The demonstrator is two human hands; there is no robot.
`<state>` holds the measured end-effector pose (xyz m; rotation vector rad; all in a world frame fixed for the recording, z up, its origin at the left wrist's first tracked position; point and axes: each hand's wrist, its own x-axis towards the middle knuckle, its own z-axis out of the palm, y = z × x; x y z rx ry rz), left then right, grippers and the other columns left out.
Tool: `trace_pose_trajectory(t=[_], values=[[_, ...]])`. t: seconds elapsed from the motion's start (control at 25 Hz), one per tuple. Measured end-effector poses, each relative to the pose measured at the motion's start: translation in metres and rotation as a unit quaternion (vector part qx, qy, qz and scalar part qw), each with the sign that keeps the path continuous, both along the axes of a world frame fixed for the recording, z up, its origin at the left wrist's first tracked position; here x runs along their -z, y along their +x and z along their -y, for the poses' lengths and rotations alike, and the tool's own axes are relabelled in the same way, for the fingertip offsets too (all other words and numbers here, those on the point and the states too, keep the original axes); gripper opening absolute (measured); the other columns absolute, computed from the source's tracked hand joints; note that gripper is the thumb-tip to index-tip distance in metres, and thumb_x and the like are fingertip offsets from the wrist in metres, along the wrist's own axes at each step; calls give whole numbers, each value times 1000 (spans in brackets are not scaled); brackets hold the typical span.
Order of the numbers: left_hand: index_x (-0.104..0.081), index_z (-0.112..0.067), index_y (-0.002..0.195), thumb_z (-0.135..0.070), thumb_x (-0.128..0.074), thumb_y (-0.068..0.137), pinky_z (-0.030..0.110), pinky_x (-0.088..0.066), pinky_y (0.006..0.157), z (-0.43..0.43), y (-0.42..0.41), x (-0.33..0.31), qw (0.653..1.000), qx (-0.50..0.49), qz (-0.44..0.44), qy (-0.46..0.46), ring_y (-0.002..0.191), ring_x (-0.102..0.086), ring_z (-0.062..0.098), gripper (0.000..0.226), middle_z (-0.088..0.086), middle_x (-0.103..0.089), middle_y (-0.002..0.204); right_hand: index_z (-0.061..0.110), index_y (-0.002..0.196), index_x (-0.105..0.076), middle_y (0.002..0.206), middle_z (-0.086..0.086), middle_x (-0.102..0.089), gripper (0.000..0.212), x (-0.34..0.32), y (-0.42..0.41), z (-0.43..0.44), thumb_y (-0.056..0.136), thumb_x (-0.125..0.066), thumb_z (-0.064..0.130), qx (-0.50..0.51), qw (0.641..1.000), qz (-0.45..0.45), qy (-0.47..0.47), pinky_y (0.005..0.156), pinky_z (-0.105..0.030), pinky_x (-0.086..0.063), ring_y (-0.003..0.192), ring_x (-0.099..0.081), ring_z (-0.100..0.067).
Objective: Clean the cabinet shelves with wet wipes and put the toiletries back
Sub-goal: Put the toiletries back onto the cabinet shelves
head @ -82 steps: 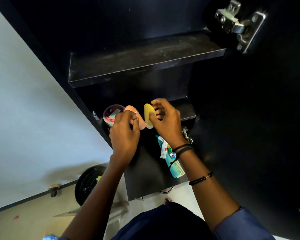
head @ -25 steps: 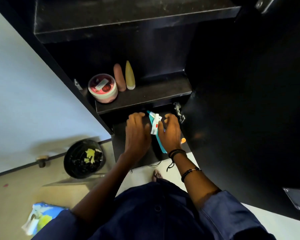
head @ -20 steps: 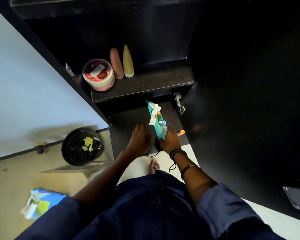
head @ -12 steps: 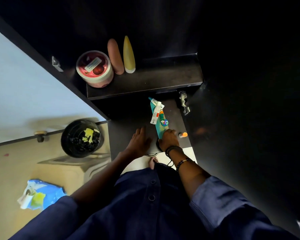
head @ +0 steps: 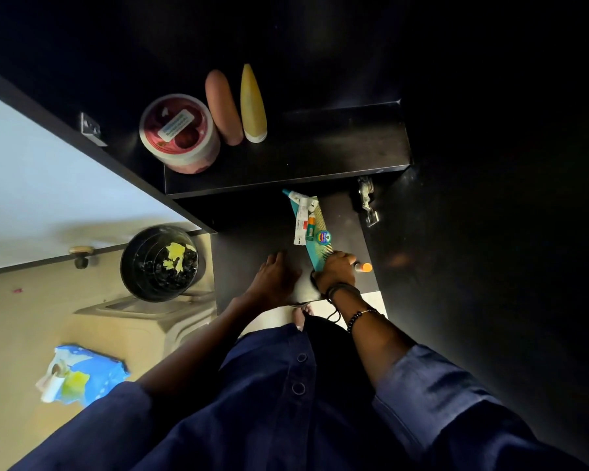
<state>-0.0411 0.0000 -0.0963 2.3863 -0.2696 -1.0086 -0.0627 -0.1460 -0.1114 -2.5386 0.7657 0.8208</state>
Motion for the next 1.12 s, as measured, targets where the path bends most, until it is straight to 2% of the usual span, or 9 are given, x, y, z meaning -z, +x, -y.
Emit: trace_pose_trajectory(t=[0.12,0.24,0.36,0.52,0.68,0.76,0.88,1.0,1.12], values=[[-31,-4,143,-37,-49,95,38,-33,106,-2,-2,1,1000,16,7,4,132,-36,33,61,16,-36,144,7,127,-47,128,-18,-46,54,-7,-5,0,84,-63,35,33,999,20,2,87,-35,-50,109,-57,-30],[-34,-5,140,-35,-51,94,36,-34,104,-5,-6,-4,1000,9,23,-9,130,-39,34,57,16,-41,141,14,124,-54,121,-13,-59,39,-20,-7,0,88,-57,28,44,997,56,-13,88,-36,-49,110,-59,-31],[-33,-6,141,-34,-51,94,36,-34,104,-10,-12,-10,999,20,35,-23,128,-41,33,58,16,-42,140,12,119,-56,115,-12,-63,30,-38,-9,-3,92,-53,24,27,995,89,-46,85,-36,-50,106,-61,-32],[-37,-8,139,-33,-53,94,36,-36,102,-20,-20,-20,997,13,61,-52,125,-45,32,54,15,-45,136,8,116,-55,116,-15,-60,31,-60,-13,-8,93,-55,29,40,991,114,-55,87,-36,-46,107,-59,-33],[-40,-7,136,-25,-54,93,41,-41,101,-30,-25,-38,991,-35,65,-109,120,-49,32,49,18,-48,131,4,112,-56,118,-18,-59,40,-82,-16,-5,88,-63,34,154,973,174,9,88,-39,-48,107,-59,-35],[-44,-9,130,-34,-53,91,47,-48,93,-37,-25,-46,984,-72,55,-152,110,-56,36,47,20,-54,122,5,109,-59,115,-17,-61,39,-94,-15,1,84,-67,34,215,951,215,47,86,-39,-51,105,-61,-34],[-46,-8,125,-37,-54,92,38,-48,84,-41,-20,-58,970,-155,49,-181,98,-61,35,45,20,-61,110,9,101,-67,105,-11,-69,35,-106,-15,13,78,-72,34,249,938,226,86,84,-38,-55,96,-66,-29],[-47,-8,126,-28,-55,94,33,-46,88,-43,-10,-78,947,-242,30,-209,96,-62,24,39,16,-64,109,7,92,-70,86,-11,-72,30,-121,-20,21,77,-74,32,245,934,203,163,71,-38,-58,74,-68,-25],[-48,-10,126,-33,-52,95,31,-50,77,-50,-3,-100,918,-296,-13,-265,83,-59,13,38,5,-64,95,5,90,-71,73,-6,-68,22,-147,-35,16,82,-73,25,247,915,176,268,53,-25,-49,58,-59,-13]])
